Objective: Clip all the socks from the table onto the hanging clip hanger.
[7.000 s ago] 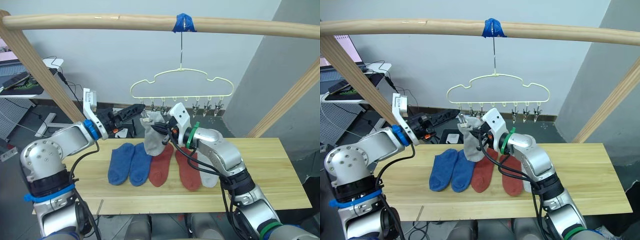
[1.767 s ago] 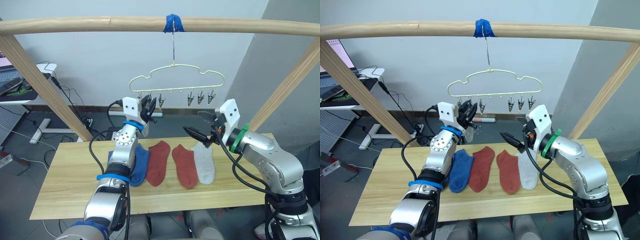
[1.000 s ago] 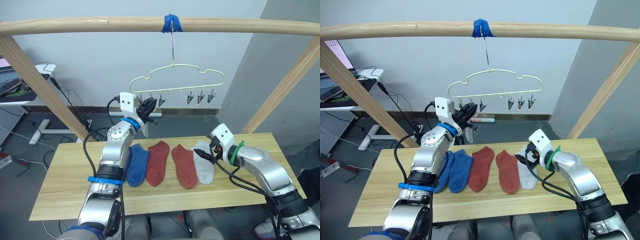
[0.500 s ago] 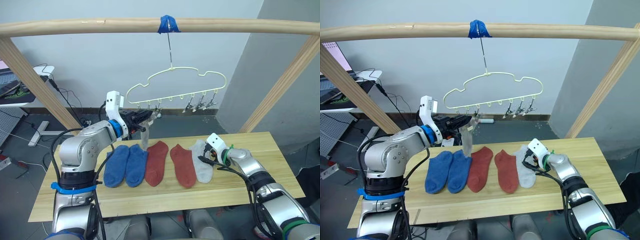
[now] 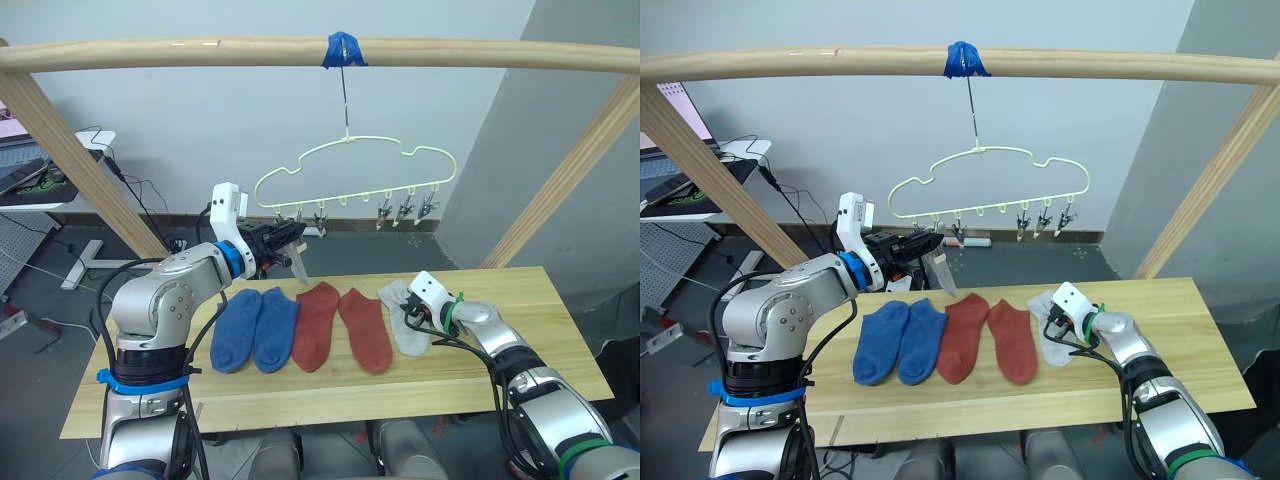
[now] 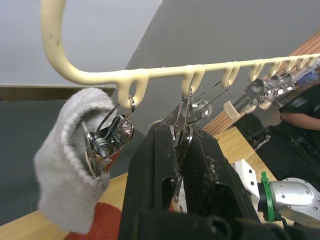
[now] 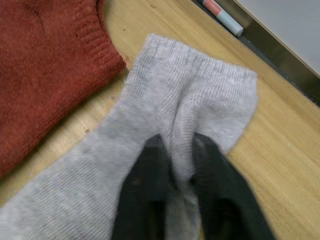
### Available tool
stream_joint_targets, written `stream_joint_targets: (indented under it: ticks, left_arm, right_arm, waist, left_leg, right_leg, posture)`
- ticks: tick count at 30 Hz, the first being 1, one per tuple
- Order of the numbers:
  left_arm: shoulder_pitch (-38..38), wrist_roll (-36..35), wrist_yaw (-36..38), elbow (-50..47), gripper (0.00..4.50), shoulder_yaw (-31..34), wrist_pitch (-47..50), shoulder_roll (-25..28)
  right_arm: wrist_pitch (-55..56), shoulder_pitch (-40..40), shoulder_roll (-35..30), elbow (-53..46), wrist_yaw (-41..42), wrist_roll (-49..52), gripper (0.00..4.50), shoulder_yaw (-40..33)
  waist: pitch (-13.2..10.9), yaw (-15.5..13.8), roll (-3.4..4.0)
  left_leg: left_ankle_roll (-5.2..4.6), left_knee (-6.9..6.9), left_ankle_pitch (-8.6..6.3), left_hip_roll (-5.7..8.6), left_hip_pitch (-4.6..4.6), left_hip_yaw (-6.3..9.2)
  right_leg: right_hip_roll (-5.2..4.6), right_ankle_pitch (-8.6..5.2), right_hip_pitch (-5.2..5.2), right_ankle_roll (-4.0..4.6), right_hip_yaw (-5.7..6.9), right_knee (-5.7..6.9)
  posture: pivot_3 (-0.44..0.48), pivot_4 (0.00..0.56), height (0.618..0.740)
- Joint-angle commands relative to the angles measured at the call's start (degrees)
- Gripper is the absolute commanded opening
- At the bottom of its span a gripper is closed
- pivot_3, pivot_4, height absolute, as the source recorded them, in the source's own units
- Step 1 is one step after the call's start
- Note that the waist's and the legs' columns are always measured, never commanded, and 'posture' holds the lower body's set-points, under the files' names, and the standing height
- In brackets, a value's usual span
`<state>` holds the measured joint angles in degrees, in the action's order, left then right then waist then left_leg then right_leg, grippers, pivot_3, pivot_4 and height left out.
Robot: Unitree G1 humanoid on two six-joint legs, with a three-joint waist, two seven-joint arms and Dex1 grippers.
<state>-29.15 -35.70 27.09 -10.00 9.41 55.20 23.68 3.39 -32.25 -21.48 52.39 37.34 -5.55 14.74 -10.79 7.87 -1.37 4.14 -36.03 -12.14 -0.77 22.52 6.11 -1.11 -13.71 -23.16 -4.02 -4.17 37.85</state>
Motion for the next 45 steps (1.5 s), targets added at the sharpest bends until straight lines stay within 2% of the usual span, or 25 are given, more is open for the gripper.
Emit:
stream_joint_targets:
  ticks: [1,4,9,12,14,16,20,25,45]
  left_arm:
    - [-0.37,-1.68,0.57,-1.01,0.2,0.37,0.85,0.01]
    - [-1.26,-4.5,-0.4,-0.14,0.2,2.0,4.0,-1.06]
    - [-2.01,-7.53,-1.55,0.76,0.2,3.76,8.7,-1.45]
    - [-5.47,-17.47,-6.86,4.94,0.2,13.03,18.1,-6.33]
    - [-7.61,-22.9,-10.66,7.56,0.2,18.46,23.0,-8.95]
    - [-9.38,-25.93,-13.89,9.56,0.2,22.1,25.78,-10.18]
    - [-10.69,-28.0,-17.9,10.63,0.2,24.04,27.49,-10.44]
    - [-10.93,-29.32,-19.5,10.24,0.2,23.47,27.71,-10.12]
    - [-9.3,-30.97,-20.11,9.04,0.2,20.73,25.86,-9.03]
  right_arm:
    - [-0.52,2.64,-1.88,-3.08,1.34,-0.34,0.01,-0.94]
    - [-2.29,5.88,-3.89,-11.22,3.2,1.52,0.01,-2.56]
    - [-13.85,13.16,-6.37,-33.61,8.0,7.86,0.01,-5.84]
    - [-28.54,18.62,-7.98,-58.83,12.01,18.11,0.01,-6.92]
    - [-34.52,19.39,-6.97,-68.49,10.78,22.11,0.01,-7.11]
    - [-38.04,18.04,-4.17,-73.11,8.17,23.9,0.01,-6.24]
    - [-41.55,15.0,0.37,-75.76,4.24,25.3,0.01,-5.1]
    - [-42.44,12.83,2.36,-75.05,2.53,25.39,0.01,-3.46]
    - [-40.11,9.09,3.75,-71.09,0.88,24.71,0.01,-2.12]
  waist:
    - [0.0,0.0,0.0]
    - [0.0,-0.13,0.0]
    - [0.0,0.18,0.0]
    - [-0.02,0.06,0.04]
    - [-0.03,0.06,0.03]
    - [-0.03,0.18,0.01]
    - [-0.03,0.04,0.01]
    - [-0.03,-0.33,0.01]
    - [-0.04,-0.45,0.01]
  left_leg:
    - [0.0,-0.01,0.0,0.0,0.0,0.0]
    - [0.0,0.0,0.0,0.0,0.01,0.01]
    - [0.0,0.01,0.0,0.01,0.01,-0.04]
    - [0.0,0.0,0.0,0.0,-0.01,0.02]
    - [-0.01,-0.02,0.0,-0.04,0.01,0.08]
    - [-0.01,-0.04,0.0,-0.03,0.0,0.09]
    - [0.0,-0.05,0.0,-0.02,0.0,0.08]
    - [0.01,-0.02,-0.01,0.0,0.25,0.09]
    - [0.01,0.04,-0.02,0.0,0.27,0.07]
  right_leg:
    - [0.0,0.0,0.0,0.0,0.0,0.0]
    - [0.0,0.0,0.0,0.0,0.01,0.01]
    - [0.0,-0.01,-0.04,-0.01,-0.03,0.0]
    - [0.01,-0.03,-0.04,0.0,-0.01,0.08]
    - [0.07,-0.03,-0.04,-0.01,0.03,0.11]
    - [0.07,-0.02,-0.06,-0.02,0.04,0.1]
    - [0.07,-0.02,-0.06,-0.02,0.04,0.06]
    - [0.02,-0.02,-0.14,-0.01,0.06,-0.15]
    - [0.01,-0.02,-0.19,0.0,0.07,-0.21]
  posture:
    - [-0.074,0.138,0.74]
    - [-0.077,0.14,0.74]
    - [-0.085,0.142,0.74]
    - [-0.1,0.152,0.74]
    - [-0.106,0.154,0.74]
    - [-0.113,0.156,0.74]
    - [-0.113,0.156,0.74]
    - [-0.113,0.156,0.74]
    - [-0.101,0.16,0.74]
